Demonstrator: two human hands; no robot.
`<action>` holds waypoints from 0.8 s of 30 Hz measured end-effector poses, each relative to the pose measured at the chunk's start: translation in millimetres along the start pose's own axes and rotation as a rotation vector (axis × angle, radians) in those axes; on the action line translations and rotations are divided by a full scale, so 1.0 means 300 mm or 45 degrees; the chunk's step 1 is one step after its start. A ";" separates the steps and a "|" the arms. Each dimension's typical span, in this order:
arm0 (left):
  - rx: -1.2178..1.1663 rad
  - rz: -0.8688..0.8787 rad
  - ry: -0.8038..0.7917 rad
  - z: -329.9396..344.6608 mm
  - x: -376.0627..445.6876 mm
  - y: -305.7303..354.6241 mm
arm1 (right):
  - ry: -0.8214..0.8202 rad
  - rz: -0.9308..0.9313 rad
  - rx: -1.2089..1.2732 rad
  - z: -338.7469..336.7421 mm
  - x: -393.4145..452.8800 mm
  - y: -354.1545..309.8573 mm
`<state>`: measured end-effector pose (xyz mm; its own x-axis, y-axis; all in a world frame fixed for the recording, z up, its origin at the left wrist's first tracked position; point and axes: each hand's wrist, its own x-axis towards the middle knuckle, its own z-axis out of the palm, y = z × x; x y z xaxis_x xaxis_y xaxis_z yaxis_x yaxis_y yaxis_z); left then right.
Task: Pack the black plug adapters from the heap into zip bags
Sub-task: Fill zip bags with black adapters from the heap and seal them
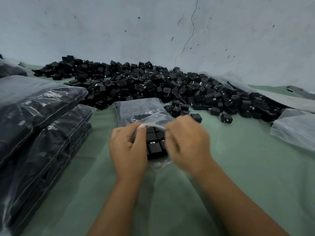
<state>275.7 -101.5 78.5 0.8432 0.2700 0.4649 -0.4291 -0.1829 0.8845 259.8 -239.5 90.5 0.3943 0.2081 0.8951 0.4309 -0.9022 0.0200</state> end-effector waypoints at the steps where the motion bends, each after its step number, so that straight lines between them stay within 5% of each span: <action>1: -0.003 -0.012 0.000 0.000 -0.002 0.002 | 0.075 0.241 0.031 -0.007 0.008 0.037; 3: -0.013 -0.016 -0.009 -0.001 -0.007 0.006 | 0.141 0.732 0.022 -0.011 0.017 0.128; 5: -0.034 -0.026 -0.019 0.000 -0.008 0.007 | -0.112 1.081 -0.026 0.021 0.002 0.227; 9: -0.011 -0.009 -0.035 0.004 -0.006 0.000 | -0.776 1.255 -0.091 0.089 -0.039 0.308; 11: -0.009 0.003 -0.036 0.003 -0.005 -0.003 | -0.915 1.229 -0.223 0.120 -0.052 0.324; 16: -0.021 -0.018 -0.041 0.009 -0.004 -0.006 | -0.529 1.199 -0.236 0.130 -0.061 0.318; 24: -0.007 -0.066 -0.065 0.005 0.000 -0.017 | -0.165 1.510 0.135 0.051 -0.082 0.274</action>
<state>278.4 -102.0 74.0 0.8799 0.2303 0.4157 -0.3859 -0.1643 0.9078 297.9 -313.2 63.2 0.6677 -0.6901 0.2793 -0.1940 -0.5235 -0.8297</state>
